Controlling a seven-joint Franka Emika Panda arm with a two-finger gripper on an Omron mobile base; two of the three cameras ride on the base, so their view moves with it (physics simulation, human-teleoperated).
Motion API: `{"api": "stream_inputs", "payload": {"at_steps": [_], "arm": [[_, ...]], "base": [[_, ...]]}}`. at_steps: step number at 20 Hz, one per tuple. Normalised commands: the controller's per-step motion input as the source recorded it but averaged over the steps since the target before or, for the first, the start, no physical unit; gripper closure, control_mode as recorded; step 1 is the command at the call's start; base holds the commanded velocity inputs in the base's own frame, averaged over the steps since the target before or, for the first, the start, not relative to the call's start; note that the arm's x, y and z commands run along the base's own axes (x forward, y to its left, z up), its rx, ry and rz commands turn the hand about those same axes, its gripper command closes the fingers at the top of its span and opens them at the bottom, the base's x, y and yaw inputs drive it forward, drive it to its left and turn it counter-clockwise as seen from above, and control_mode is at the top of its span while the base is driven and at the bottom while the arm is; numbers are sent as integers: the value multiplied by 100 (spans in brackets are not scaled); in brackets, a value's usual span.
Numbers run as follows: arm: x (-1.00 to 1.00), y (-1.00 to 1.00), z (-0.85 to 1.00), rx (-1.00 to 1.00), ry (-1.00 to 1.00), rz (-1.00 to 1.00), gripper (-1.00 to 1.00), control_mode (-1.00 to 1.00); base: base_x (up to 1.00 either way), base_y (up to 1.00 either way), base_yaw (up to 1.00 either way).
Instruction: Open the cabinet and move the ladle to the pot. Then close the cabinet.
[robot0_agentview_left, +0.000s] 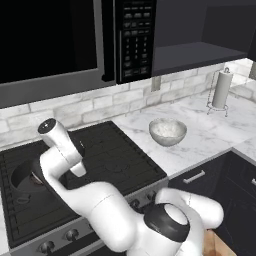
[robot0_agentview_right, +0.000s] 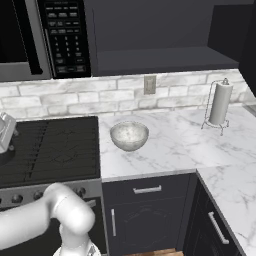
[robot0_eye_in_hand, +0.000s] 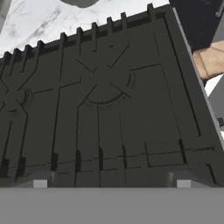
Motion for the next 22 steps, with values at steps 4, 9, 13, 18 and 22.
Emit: {"api": "stream_inputs", "payload": {"at_steps": [4, 9, 13, 18, 22], "arm": [[-8, -28, 63, 4, -1, 0, -100, -100], [-22, -27, 53, 6, 0, 0, -100, -100], [-34, -34, 36, 6, 0, 1, -100, -100], [-52, -43, 2, 0, 0, 9, -100, -100], [-78, -70, 0, -1, -7, 21, -100, -100]], "base": [[0, 0, 0], [0, 0, 0], [0, 0, 0], [0, 0, 0], [0, 0, 0]]}}
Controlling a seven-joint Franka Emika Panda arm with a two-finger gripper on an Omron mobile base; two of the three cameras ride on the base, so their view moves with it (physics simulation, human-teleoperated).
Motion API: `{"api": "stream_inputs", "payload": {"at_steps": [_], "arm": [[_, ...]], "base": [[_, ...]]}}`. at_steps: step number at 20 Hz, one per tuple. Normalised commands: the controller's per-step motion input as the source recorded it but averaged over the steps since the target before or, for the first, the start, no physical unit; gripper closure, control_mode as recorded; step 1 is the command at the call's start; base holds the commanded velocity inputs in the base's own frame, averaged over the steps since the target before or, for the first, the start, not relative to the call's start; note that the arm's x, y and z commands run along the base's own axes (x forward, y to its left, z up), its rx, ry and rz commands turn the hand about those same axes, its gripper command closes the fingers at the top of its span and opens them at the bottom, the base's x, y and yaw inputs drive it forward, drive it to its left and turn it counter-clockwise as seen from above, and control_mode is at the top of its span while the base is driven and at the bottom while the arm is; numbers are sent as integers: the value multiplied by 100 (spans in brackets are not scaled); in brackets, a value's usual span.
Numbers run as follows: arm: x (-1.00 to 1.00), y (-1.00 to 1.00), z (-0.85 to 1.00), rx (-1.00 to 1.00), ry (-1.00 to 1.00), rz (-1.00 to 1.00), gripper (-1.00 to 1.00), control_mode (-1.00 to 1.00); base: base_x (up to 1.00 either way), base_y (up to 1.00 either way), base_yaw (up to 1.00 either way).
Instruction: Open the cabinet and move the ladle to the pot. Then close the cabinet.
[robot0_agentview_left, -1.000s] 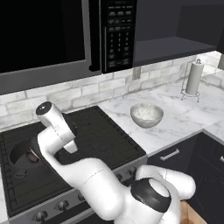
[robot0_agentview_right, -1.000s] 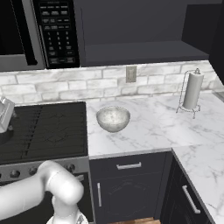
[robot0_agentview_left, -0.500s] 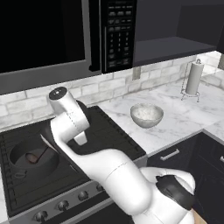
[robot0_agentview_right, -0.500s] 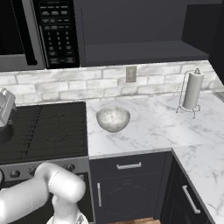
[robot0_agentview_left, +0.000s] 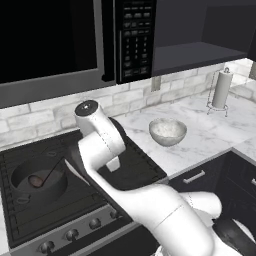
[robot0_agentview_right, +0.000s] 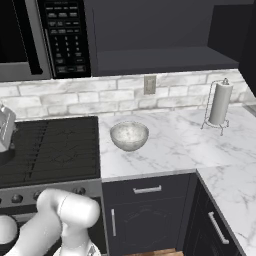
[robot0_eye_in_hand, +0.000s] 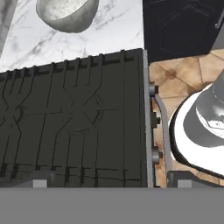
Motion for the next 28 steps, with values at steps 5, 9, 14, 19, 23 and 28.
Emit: {"api": "stream_inputs", "payload": {"at_steps": [5, 9, 14, 19, 23, 28], "arm": [[-79, -85, 18, -2, -17, 30, -100, -100], [-65, -88, 34, 0, -18, 26, -100, -100], [-57, -87, 37, -3, -17, 21, -100, -100], [-43, -70, 5, 0, -2, 21, -100, -100], [-52, -55, 69, -12, -24, 18, -100, -100], [-13, -22, 73, -8, -13, 2, -100, -100]], "base": [[0, 0, 0], [0, 0, 0], [0, 0, 0], [0, 0, 0], [0, 0, 0], [0, 0, 0]]}}
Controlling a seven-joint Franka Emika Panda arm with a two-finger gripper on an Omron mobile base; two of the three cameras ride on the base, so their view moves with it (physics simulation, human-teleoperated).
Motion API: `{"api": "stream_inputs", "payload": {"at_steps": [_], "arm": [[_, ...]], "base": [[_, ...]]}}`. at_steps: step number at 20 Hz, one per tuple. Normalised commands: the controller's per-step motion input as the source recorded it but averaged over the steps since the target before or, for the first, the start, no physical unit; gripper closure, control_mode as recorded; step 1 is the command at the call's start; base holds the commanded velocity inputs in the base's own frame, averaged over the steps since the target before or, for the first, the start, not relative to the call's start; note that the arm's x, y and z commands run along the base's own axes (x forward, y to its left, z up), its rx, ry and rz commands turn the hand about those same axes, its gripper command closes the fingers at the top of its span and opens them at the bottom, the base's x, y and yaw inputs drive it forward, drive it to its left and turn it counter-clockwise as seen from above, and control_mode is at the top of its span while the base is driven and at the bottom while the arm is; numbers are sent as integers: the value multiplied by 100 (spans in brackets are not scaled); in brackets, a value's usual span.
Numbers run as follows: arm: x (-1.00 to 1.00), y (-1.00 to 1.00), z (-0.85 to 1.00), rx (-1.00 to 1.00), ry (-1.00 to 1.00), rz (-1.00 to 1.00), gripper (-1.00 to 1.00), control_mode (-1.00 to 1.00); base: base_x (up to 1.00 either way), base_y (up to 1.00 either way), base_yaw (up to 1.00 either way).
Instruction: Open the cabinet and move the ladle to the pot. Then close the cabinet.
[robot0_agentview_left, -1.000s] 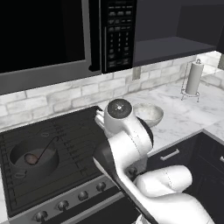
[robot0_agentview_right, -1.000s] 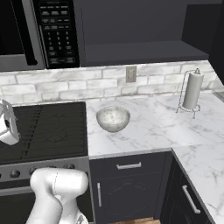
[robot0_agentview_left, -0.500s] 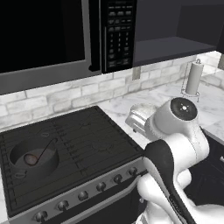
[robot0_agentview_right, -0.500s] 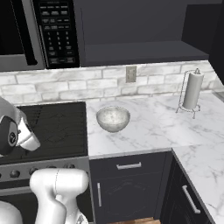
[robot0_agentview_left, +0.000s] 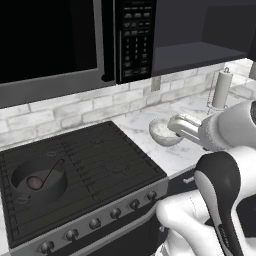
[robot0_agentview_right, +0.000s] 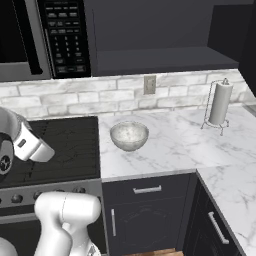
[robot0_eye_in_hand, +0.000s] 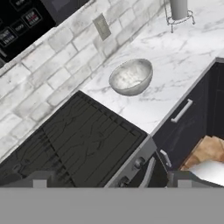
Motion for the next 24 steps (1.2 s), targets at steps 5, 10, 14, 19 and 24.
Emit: {"api": "stream_inputs", "payload": {"at_steps": [5, 10, 14, 19, 24], "arm": [[-13, -21, 53, -3, -2, 0, -100, -100], [0, -30, 38, 0, 0, 0, -100, -100], [0, -30, 9, -8, -6, 1, -100, -100], [-3, -23, 0, -15, -12, 5, -100, -100], [-8, -8, 0, -17, -16, 6, -100, -100]], "base": [[0, 0, 0], [0, 0, 0], [0, 0, 0], [0, 0, 0], [0, 0, 0]]}}
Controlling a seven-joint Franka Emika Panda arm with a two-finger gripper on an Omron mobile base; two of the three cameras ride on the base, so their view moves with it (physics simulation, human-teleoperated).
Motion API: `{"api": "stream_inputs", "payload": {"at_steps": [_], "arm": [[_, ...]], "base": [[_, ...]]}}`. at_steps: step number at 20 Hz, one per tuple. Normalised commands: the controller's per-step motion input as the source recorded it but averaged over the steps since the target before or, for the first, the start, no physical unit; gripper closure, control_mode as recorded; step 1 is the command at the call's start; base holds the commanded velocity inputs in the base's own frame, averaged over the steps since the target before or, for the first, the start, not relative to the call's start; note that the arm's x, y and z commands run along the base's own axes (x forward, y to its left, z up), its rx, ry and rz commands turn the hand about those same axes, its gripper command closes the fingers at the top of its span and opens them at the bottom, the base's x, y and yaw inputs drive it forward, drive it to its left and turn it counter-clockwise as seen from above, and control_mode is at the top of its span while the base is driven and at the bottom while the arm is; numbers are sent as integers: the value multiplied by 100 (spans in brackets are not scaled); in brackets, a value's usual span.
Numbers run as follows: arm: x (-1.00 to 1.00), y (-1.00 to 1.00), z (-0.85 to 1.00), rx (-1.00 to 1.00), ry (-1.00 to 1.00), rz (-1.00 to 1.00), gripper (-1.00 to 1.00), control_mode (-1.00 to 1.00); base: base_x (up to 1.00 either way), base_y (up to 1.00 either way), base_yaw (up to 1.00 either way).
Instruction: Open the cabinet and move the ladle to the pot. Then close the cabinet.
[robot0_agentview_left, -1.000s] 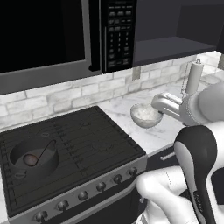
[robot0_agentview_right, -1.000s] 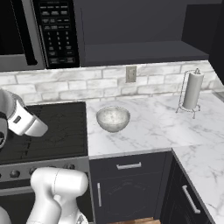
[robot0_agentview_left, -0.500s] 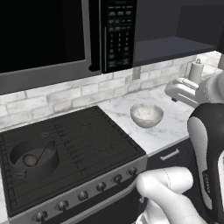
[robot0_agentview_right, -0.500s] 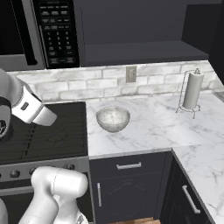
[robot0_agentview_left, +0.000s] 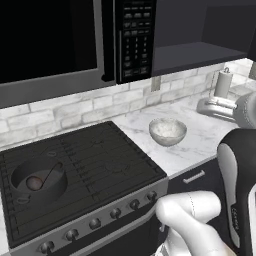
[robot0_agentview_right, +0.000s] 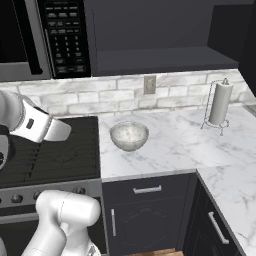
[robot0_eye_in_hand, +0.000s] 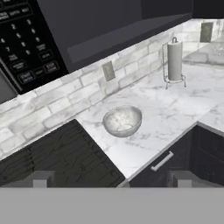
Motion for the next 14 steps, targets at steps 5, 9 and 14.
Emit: {"api": "stream_inputs", "payload": {"at_steps": [5, 9, 14], "arm": [[0, -1, 0, -6, -4, 6, -100, -100], [0, -1, 1, 0, 0, 1, -100, -100], [0, -2, 0, -1, 0, 0, -100, 100]], "base": [[0, 0, 0], [0, 0, 0], [0, -16, -4]]}}
